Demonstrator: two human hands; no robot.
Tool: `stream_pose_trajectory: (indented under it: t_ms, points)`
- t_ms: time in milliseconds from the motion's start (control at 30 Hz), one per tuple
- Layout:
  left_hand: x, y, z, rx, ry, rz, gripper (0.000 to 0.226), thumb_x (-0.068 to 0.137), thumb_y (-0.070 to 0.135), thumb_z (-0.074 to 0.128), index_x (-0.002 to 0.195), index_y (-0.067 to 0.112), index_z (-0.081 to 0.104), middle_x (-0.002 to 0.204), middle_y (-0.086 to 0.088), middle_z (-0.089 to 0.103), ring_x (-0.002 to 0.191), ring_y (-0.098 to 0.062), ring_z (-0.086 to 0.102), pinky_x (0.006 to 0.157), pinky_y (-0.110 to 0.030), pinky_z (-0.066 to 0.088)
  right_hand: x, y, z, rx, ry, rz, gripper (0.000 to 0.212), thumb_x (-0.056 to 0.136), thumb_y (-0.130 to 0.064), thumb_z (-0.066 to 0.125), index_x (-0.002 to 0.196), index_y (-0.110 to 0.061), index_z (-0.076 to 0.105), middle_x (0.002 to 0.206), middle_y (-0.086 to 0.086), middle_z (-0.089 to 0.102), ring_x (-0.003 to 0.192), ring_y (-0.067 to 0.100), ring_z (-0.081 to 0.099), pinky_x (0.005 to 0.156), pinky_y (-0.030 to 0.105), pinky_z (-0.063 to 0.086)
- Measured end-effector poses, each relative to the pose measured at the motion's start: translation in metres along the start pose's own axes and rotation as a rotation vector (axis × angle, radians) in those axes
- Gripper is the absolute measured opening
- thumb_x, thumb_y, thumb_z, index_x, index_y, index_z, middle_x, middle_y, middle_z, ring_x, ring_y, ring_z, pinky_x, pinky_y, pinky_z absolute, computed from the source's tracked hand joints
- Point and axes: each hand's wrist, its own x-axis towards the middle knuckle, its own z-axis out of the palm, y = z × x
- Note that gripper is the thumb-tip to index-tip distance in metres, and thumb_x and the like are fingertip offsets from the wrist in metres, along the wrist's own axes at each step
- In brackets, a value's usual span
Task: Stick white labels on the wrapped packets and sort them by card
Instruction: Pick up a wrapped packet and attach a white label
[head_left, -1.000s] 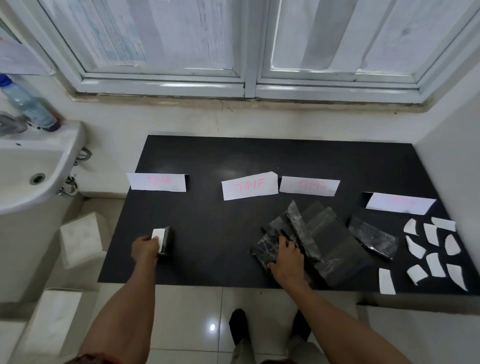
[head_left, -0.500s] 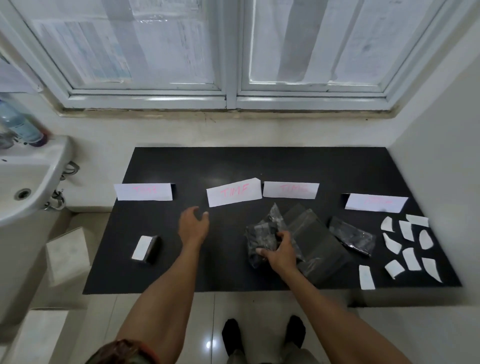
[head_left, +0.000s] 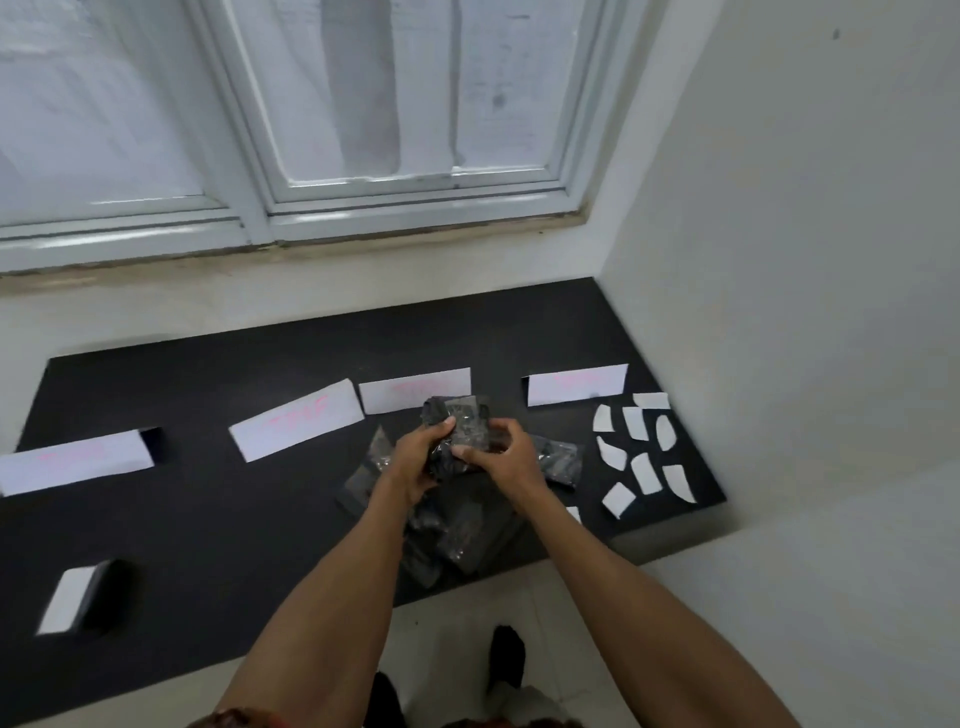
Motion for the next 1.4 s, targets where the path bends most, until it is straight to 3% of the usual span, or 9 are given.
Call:
stream_pose_trajectory:
  t_ms: [133, 267, 367, 567, 733, 867, 1033, 1233, 1400]
  points:
    - [0.026, -0.014, 0.032, 0.017, 0.034, -0.022, 0.046, 0.081, 0.028, 0.072, 0.121, 0.006, 0.064, 0.117, -0.018, 0.069, 0.105, -0.036, 0.066, 0.096, -0.052, 0.051, 0.017, 0.03, -0.064, -0.05, 0.226, 0.073, 0.037, 0.079, -0.036, 0.076, 0.104, -0.01, 0.064, 0.092, 0.004, 0.068, 0.086, 0.016, 0.065, 0.069, 0.018, 0.048]
    - [0.042, -0.022, 0.059, 0.049, 0.068, -0.04, 0.029, 0.086, 0.023, 0.068, 0.112, 0.01, 0.067, 0.101, -0.01, 0.072, 0.088, -0.026, 0.068, 0.086, -0.043, 0.054, 0.02, 0.081, -0.126, -0.124, 0.564, 0.371, 0.026, 0.082, -0.017, 0.07, 0.104, -0.006, 0.062, 0.104, 0.014, 0.068, 0.104, 0.032, 0.061, 0.086, 0.032, 0.044]
    - [0.053, -0.026, 0.075, 0.07, 0.074, -0.067, 0.027, 0.084, 0.023, 0.071, 0.106, 0.008, 0.069, 0.104, -0.012, 0.073, 0.09, -0.027, 0.069, 0.086, -0.041, 0.055, 0.02, 0.12, -0.163, -0.207, 0.581, 0.482, 0.03, 0.083, -0.011, 0.067, 0.11, -0.002, 0.059, 0.111, 0.017, 0.066, 0.108, 0.034, 0.059, 0.091, 0.034, 0.043]
    - [0.067, -0.033, 0.092, 0.106, 0.074, -0.134, 0.032, 0.084, 0.022, 0.07, 0.111, 0.005, 0.067, 0.105, -0.013, 0.072, 0.087, -0.027, 0.069, 0.083, -0.038, 0.056, 0.032, 0.156, -0.186, -0.341, 0.46, 0.454, 0.036, 0.081, -0.018, 0.072, 0.113, -0.002, 0.065, 0.114, 0.019, 0.065, 0.109, 0.035, 0.059, 0.092, 0.035, 0.044]
    - [0.073, -0.037, 0.1, 0.123, 0.077, -0.178, 0.036, 0.085, 0.022, 0.065, 0.117, 0.003, 0.065, 0.109, -0.014, 0.07, 0.093, -0.028, 0.067, 0.092, -0.042, 0.051, 0.041, 0.151, -0.182, -0.281, 0.481, 0.361, 0.006, 0.084, -0.005, 0.064, 0.082, -0.005, 0.07, 0.094, 0.014, 0.071, 0.093, 0.033, 0.063, 0.075, 0.028, 0.042]
    - [0.073, -0.038, 0.102, 0.149, 0.089, -0.182, 0.038, 0.083, 0.022, 0.065, 0.116, 0.002, 0.066, 0.115, -0.016, 0.07, 0.104, -0.03, 0.065, 0.102, -0.046, 0.048, 0.046, 0.125, -0.18, -0.237, 0.526, 0.161, 0.005, 0.087, -0.005, 0.06, 0.085, -0.006, 0.063, 0.085, 0.008, 0.066, 0.085, 0.029, 0.061, 0.073, 0.028, 0.041]
    - [0.064, -0.037, 0.103, 0.086, 0.07, -0.16, 0.025, 0.085, 0.026, 0.061, 0.1, 0.008, 0.069, 0.097, -0.01, 0.072, 0.087, -0.025, 0.066, 0.086, -0.035, 0.052, 0.057, 0.06, -0.171, -0.205, 0.229, -0.256, 0.011, 0.085, -0.005, 0.066, 0.084, -0.016, 0.067, 0.081, -0.005, 0.067, 0.078, 0.006, 0.062, 0.069, 0.008, 0.045]
    - [0.048, -0.035, 0.107, 0.024, -0.056, -0.089, 0.042, 0.09, 0.045, 0.057, 0.104, 0.008, 0.069, 0.092, -0.013, 0.073, 0.079, -0.026, 0.069, 0.073, -0.034, 0.054, 0.062, 0.014, -0.138, -0.353, -0.006, -0.488, 0.004, 0.086, -0.021, 0.067, 0.09, -0.021, 0.067, 0.088, -0.007, 0.066, 0.084, 0.002, 0.059, 0.075, 0.013, 0.047]
    - [0.032, -0.032, 0.102, 0.06, -0.099, -0.06, 0.049, 0.086, 0.049, 0.062, 0.114, 0.008, 0.065, 0.093, -0.012, 0.072, 0.079, -0.025, 0.069, 0.067, -0.032, 0.055, 0.054, 0.014, -0.123, -0.447, -0.034, -0.547, 0.005, 0.086, -0.025, 0.067, 0.09, -0.023, 0.068, 0.087, -0.011, 0.064, 0.083, 0.002, 0.055, 0.074, 0.017, 0.045]
